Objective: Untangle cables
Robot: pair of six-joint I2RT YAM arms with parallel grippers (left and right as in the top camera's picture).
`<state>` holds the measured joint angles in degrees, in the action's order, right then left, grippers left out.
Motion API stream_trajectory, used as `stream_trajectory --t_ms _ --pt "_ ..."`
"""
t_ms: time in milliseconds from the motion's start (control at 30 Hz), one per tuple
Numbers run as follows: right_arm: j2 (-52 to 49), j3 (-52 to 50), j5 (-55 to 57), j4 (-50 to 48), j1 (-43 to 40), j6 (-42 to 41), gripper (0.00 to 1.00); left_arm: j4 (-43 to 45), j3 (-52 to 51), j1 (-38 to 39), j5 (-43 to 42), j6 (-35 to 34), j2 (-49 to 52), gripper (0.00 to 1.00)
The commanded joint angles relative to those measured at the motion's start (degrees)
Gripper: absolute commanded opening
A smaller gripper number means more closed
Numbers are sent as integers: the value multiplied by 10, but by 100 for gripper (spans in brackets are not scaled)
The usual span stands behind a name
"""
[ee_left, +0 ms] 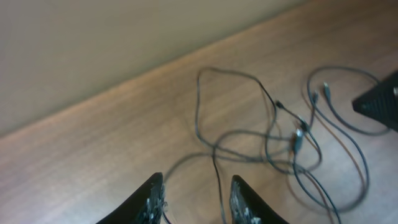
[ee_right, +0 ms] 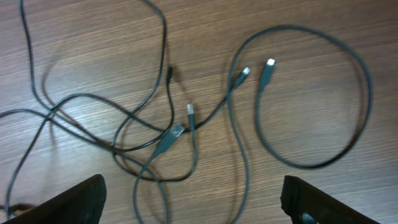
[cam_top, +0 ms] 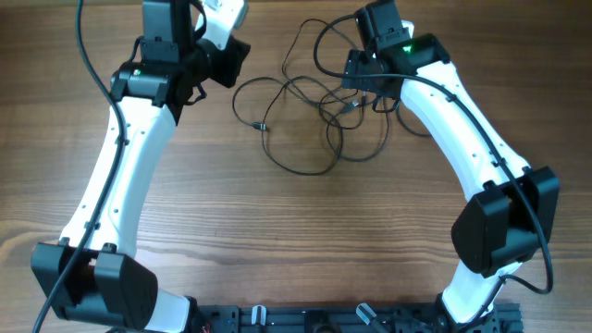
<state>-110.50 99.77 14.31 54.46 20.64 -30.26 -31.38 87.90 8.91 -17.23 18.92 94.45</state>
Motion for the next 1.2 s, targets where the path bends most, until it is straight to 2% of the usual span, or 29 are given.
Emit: stream_trajectory --t_ms 0,233,467,700,767,900,933,967,1100,1167 --pt "-7 -2 56 9 2 17 91 0 -2 0 38 -1 -16 37" --pt "-7 -32 58 27 4 14 91 -23 -2 0 53 -1 -19 34" --pt "0 -69 59 -10 23 34 88 -28 -2 0 53 -1 -30 35" --pt "43 -68 64 -189 28 79 94 -29 -2 0 53 -1 -42 35" --pt "44 -68 88 -261 27 93 99 -31 -2 0 53 -2 -44 36" --pt "42 -68 114 -398 22 225 100 -35 -2 0 53 -14 -45 35" --pt "42 -69 114 -407 22 301 100 -41 -2 0 54 -14 -46 36" --pt "43 -71 113 -410 22 325 100 -42 -2 0 54 -14 -46 36" --pt "68 -77 117 -356 2 277 100 -40 -2 0 61 -14 -46 36" --pt "95 -92 69 -339 -14 253 100 -37 -2 0 72 -14 -46 36"
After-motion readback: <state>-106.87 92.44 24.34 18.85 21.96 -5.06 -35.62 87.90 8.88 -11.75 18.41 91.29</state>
